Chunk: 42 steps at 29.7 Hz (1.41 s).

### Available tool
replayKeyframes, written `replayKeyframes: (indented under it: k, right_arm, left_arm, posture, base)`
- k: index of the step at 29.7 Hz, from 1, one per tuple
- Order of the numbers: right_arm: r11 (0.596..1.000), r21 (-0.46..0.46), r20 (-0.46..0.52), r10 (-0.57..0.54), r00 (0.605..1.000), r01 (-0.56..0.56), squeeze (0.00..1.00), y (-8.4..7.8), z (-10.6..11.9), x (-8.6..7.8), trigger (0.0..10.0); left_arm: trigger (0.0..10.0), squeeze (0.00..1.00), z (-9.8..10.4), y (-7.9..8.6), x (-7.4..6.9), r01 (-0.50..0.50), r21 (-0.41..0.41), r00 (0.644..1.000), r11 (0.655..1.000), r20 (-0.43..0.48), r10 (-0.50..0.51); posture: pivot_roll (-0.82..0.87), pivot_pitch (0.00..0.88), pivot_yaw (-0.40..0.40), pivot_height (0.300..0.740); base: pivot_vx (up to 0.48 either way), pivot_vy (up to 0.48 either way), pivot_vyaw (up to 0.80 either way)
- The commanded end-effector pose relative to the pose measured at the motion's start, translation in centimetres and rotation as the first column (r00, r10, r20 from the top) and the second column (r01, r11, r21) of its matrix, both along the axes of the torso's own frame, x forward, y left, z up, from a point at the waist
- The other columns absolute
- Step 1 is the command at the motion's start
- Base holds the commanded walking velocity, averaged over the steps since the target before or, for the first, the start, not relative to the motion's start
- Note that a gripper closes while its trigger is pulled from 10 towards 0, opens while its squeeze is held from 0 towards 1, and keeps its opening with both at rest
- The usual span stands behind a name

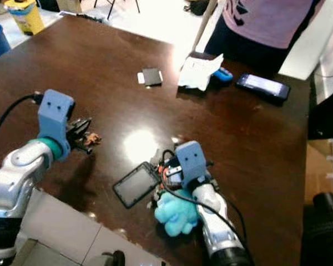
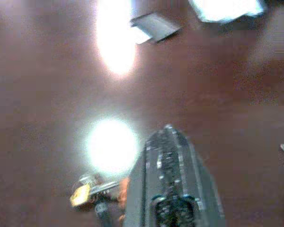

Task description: Hang keys on a hook

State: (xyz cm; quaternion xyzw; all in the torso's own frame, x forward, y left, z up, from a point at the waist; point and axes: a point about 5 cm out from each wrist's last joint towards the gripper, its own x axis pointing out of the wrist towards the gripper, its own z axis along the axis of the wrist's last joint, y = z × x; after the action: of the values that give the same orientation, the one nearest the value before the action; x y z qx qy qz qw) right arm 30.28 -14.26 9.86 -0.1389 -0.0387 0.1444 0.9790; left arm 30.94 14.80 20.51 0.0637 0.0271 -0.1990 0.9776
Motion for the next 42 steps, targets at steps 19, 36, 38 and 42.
replayKeyframes:
  k: [19, 36, 38, 42]
  right_arm:
    - [1.0, -0.009, -0.111, -0.008, 0.994, 0.007, 0.0, -0.3, -2.3, -0.7, 10.0]
    - [1.0, -0.011, -0.113, -0.014, 0.994, 0.013, 0.0, -0.3, -2.5, -0.9, 10.0]
    - [1.0, -0.012, -0.114, -0.011, 0.993, 0.01, 0.0, -0.3, -2.5, -1.0, 10.0]
    - [1.0, -0.012, -0.115, -0.01, 0.993, 0.009, 0.0, -0.3, -2.5, -1.0, 10.0]
  left_arm:
    - [10.0, 1.0, -2.6, 2.4, 2.2, -0.229, 0.12, 0.97, 0.966, -0.059, 0.237]
    - [10.0, 0.0, -6.0, 2.0, 2.9, -0.222, 0.186, 0.952, 0.957, -0.172, 0.254]
    - [9.8, 0.0, -6.1, 2.8, 3.3, -0.283, 0.196, 0.934, 0.939, -0.167, 0.316]
    - [9.6, 0.0, -6.2, 3.3, 3.4, -0.305, 0.203, 0.925, 0.93, -0.17, 0.341]
  posture:
    - [0.02, 0.128, 0.105, 0.74]
    - [0.01, 0.122, 0.114, 0.74]
    - [0.01, 0.13, 0.112, 0.74]
    - [0.01, 0.13, 0.112, 0.74]
  base:
    - [0.0, 0.0, 0.0]
    - [0.0, 0.0, 0.0]
    - [0.0, 0.0, 0.0]
    - [0.0, 0.0, 0.0]
